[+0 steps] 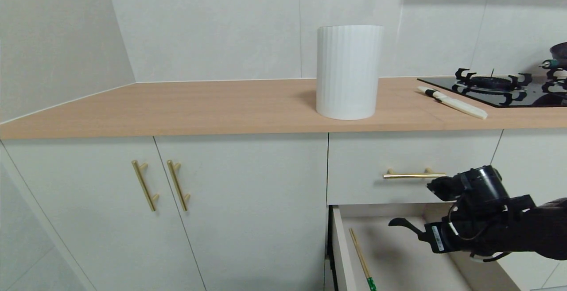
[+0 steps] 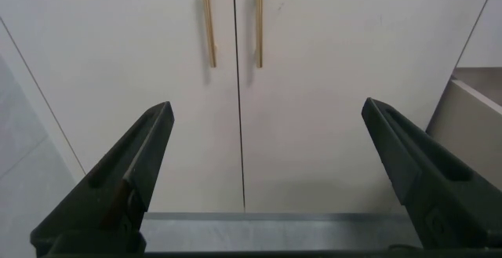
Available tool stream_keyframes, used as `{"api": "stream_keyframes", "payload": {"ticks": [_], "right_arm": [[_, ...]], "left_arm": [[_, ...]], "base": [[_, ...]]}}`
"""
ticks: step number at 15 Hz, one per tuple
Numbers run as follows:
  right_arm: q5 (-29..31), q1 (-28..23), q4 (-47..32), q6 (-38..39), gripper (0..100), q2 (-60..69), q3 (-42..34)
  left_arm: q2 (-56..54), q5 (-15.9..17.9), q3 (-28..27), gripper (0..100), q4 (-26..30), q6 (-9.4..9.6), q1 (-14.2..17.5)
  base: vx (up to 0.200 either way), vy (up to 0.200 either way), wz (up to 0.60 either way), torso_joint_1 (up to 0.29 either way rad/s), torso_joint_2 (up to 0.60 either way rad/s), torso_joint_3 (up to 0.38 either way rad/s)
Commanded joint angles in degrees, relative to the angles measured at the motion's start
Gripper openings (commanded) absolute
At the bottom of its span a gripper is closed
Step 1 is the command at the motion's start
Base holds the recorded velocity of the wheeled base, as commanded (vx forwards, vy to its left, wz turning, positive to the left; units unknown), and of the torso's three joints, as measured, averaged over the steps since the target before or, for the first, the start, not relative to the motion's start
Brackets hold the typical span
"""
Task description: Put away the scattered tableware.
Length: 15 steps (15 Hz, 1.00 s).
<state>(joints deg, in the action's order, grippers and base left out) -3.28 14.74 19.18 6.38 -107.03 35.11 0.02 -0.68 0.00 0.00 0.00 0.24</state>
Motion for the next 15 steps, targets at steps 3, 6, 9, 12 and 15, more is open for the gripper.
{"api": "stream_keyframes", "payload": {"ticks": [3, 6, 9, 12, 15], "right_arm": [[3.5, 0.0, 9.3, 0.8, 0, -18.4, 0.2], [5.6, 0.9, 11.8, 0.7, 0, -22.9, 0.4], [6.7, 1.0, 11.8, 0.6, 0, -24.0, 0.9], [7.8, 1.7, 11.6, 0.4, 0, -24.5, 1.1], [8.5, 1.8, 11.8, 0.4, 0, -24.8, 1.1]], "left_arm": [[0.0, 0.0, 0.0, 100, 0.0, 0.0, 0.0], [0.0, 0.0, 0.0, 100, 0.0, 0.0, 0.0], [0.0, 0.0, 0.0, 100, 0.0, 0.0, 0.0], [0.0, 0.0, 0.0, 100, 0.0, 0.0, 0.0], [0.0, 0.0, 0.0, 100, 0.0, 0.0, 0.0]], "base": [[0.0, 0.0, 0.0, 0.0, 0.0, 0.0], [0.0, 0.0, 0.0, 0.0, 0.0, 0.0], [0.0, 0.0, 0.0, 0.0, 0.0, 0.0], [0.0, 0.0, 0.0, 0.0, 0.0, 0.0], [0.0, 0.0, 0.0, 0.0, 0.0, 0.0]]}}
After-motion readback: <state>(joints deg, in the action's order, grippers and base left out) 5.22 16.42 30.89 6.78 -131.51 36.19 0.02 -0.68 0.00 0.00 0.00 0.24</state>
